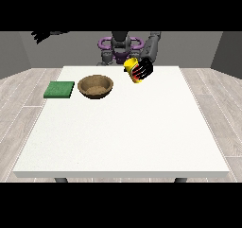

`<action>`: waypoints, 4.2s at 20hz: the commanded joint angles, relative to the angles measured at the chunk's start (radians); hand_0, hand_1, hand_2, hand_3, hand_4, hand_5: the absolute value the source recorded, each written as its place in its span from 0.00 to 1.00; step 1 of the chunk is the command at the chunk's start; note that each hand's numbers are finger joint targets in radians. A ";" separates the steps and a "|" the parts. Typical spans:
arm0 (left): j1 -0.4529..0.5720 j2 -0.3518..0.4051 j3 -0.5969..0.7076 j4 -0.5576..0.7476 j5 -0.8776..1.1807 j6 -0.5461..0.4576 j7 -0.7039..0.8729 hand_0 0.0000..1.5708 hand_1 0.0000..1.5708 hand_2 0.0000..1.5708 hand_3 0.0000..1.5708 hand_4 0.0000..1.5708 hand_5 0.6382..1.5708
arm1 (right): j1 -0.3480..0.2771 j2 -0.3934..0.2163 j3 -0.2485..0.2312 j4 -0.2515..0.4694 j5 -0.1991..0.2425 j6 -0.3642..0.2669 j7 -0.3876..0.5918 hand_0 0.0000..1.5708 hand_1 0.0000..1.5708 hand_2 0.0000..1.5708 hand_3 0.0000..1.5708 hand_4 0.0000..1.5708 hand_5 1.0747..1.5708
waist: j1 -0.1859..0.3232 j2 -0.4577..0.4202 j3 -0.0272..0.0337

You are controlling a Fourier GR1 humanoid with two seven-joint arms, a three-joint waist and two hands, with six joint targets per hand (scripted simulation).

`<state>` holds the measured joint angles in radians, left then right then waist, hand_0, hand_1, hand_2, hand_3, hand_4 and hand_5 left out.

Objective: Pick the cup and pour the ball into the bowl, then pick the bowl and place it on the pad

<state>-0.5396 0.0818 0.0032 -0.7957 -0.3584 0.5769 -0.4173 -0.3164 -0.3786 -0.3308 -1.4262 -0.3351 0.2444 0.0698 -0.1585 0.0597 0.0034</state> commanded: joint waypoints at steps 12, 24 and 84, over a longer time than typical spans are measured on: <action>-0.311 -0.081 -0.475 0.132 -0.585 0.077 0.745 0.84 0.84 1.00 1.00 0.72 0.98 | -0.031 -0.006 -0.021 0.218 0.005 0.036 -0.058 0.00 0.00 0.00 0.00 0.27 1.00 | 0.036 -0.115 -0.0015; -0.321 -0.076 -0.621 0.125 -0.830 -0.171 0.911 0.00 0.00 1.00 0.86 0.51 0.97 | 0.049 -0.025 -0.062 0.282 -0.008 0.050 -0.074 0.00 0.00 0.00 0.15 0.28 1.00 | 0.113 -0.191 -0.0030; 0.240 -0.081 -0.311 -0.459 0.208 -0.199 0.168 0.00 0.00 0.00 0.00 0.57 0.88 | -0.066 0.151 0.015 0.148 0.029 -0.185 -0.100 0.00 0.00 0.00 0.00 0.35 0.99 | 0.279 0.140 -0.0087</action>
<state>-0.3874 0.0057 -0.2943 -1.1889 -0.3453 0.4330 -0.0810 -0.3788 -0.2727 -0.3372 -1.2618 -0.3402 0.1127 0.0031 0.0938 0.1513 -0.0118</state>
